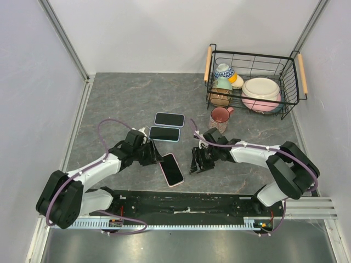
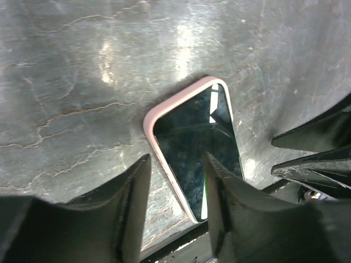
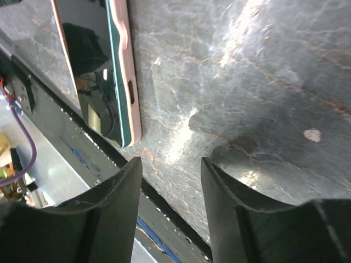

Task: Put the phone into the phone case

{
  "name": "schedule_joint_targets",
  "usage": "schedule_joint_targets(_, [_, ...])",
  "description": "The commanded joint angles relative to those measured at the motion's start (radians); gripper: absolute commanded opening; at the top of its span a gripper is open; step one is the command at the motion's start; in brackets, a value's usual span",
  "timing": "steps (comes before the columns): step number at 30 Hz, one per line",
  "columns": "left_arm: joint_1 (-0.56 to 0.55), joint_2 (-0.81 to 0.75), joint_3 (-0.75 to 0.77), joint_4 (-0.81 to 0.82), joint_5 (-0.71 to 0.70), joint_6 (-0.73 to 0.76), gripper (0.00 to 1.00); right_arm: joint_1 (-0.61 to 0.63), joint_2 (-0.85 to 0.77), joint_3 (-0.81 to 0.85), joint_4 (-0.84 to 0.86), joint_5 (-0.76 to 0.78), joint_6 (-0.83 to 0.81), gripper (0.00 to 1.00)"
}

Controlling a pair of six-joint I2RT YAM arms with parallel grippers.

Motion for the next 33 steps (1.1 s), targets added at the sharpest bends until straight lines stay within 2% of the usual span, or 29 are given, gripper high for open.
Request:
schedule_joint_targets(1, [-0.030, -0.038, 0.009, 0.021, 0.038, 0.084, 0.45, 0.006, -0.011, -0.037, 0.097, -0.114, 0.014, 0.56])
schedule_joint_targets(9, [-0.130, 0.052, 0.041, 0.073, 0.129, 0.121, 0.19, 0.034, 0.081, -0.051, 0.199, -0.189, 0.079, 0.54])
schedule_joint_targets(14, [-0.190, 0.127, 0.069, 0.098, 0.153, 0.132, 0.07, 0.051, 0.141, -0.031, 0.243, -0.182, 0.096, 0.49])
schedule_joint_targets(18, [-0.218, 0.155, 0.066, 0.150, 0.173, 0.122, 0.05, 0.058, 0.193, -0.005, 0.178, -0.117, 0.071, 0.45])
schedule_joint_targets(33, [-0.259, 0.221, 0.068, 0.185, 0.193, 0.093, 0.02, 0.068, 0.291, -0.002, 0.125, -0.060, 0.045, 0.26])
